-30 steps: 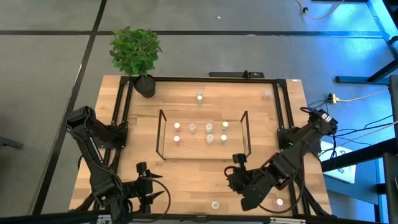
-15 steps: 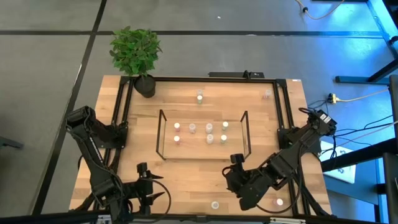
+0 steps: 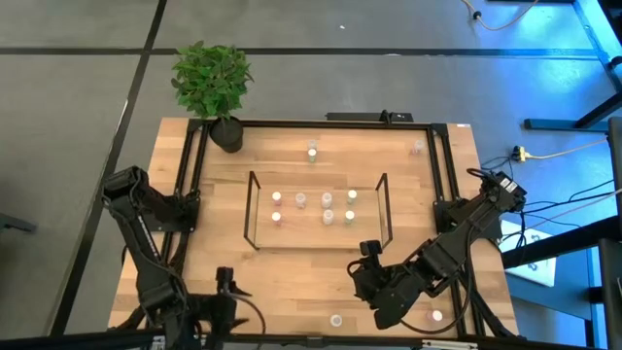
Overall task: Pick and place medicine bottles onto shelf by color
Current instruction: Put the white pill bottle on the shelf aligned with the other white pill bottles
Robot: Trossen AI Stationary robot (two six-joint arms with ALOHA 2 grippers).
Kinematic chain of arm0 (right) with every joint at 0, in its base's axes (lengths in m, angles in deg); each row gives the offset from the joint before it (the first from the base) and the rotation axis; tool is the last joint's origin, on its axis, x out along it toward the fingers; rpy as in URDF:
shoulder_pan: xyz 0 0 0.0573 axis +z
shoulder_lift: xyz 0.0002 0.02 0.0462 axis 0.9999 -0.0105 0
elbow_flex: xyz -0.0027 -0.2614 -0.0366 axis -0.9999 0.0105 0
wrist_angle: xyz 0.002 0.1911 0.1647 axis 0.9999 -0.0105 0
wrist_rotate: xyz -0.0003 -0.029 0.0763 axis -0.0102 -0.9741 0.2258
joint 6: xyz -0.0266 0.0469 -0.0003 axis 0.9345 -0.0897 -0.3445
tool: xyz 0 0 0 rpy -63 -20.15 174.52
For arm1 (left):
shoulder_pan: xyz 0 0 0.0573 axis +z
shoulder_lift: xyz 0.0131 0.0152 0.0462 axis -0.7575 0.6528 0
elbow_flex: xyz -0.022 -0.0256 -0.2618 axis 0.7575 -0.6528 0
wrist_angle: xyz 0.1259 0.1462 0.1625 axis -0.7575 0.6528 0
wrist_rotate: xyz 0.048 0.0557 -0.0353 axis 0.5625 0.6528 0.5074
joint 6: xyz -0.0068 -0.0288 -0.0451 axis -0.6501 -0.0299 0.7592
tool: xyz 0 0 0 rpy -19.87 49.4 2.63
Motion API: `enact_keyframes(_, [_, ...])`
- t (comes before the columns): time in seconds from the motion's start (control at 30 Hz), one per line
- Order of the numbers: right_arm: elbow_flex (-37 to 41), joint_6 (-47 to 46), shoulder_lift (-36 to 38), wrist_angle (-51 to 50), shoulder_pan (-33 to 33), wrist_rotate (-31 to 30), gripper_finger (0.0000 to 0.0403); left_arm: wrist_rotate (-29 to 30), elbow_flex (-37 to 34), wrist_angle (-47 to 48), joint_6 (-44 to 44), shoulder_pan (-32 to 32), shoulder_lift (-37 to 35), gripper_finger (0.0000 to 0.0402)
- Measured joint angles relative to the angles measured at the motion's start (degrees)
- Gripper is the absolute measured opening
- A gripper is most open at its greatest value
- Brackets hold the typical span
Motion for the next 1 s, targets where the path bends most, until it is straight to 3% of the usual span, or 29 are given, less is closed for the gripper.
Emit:
enact_keyframes(0.27, [0.0, -1.7, 0.0, 0.0, 0.0, 0.0, 0.0217, -2.9, -4.6, -14.1, -16.5, 0.5, 0.0, 0.0253])
enact_keyframes(0.8, [0.0, -0.9, 0.0, 2.8, 0.2, 0.0, 0.0217, -1.4, -6.3, -14.5, -17.3, 7.0, 0.0, 0.0253])
enact_keyframes(1.0, [0.0, 4.4, 0.0, 4.5, 1.2, 0.0, 0.0217, -1.4, -6.3, -14.5, -17.2, 7.3, 0.0, 0.0253])
